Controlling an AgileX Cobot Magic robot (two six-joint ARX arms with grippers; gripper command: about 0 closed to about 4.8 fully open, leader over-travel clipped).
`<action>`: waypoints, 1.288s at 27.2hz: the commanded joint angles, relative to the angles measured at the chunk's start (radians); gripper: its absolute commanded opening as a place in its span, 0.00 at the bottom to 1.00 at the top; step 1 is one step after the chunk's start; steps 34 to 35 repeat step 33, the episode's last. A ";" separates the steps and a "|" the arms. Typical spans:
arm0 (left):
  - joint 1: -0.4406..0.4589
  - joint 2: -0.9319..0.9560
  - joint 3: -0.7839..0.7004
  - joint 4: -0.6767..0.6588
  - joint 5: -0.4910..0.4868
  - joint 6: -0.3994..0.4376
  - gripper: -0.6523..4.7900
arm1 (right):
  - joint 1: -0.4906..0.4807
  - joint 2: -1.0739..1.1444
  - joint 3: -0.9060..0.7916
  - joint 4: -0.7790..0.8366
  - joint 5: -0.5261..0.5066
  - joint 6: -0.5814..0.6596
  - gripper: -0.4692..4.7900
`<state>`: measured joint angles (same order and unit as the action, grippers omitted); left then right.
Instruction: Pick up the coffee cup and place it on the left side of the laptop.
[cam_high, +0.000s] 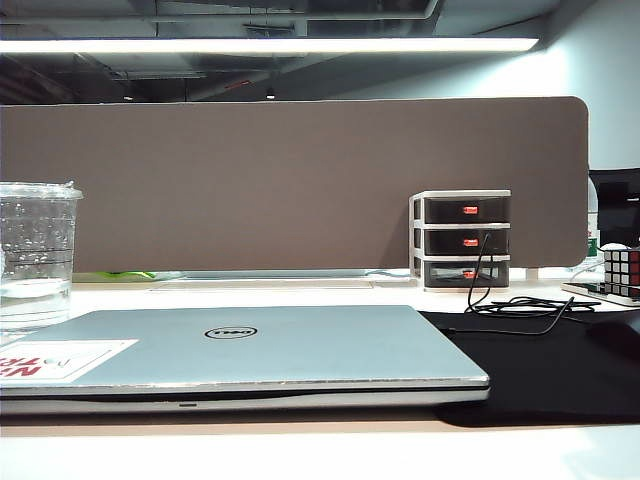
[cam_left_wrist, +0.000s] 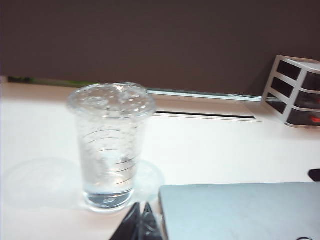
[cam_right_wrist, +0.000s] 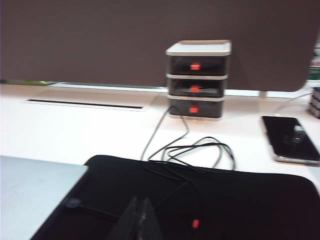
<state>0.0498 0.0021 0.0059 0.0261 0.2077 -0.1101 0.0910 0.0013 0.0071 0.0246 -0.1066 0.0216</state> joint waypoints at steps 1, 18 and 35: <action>-0.079 0.000 0.002 0.014 -0.090 0.080 0.11 | 0.000 -0.002 -0.005 0.010 0.057 -0.004 0.09; -0.092 0.000 0.002 -0.004 -0.098 0.073 0.11 | 0.000 -0.002 -0.005 0.008 0.056 -0.003 0.09; -0.092 0.000 0.002 -0.004 -0.098 0.073 0.11 | 0.000 -0.002 -0.005 0.008 0.056 -0.003 0.09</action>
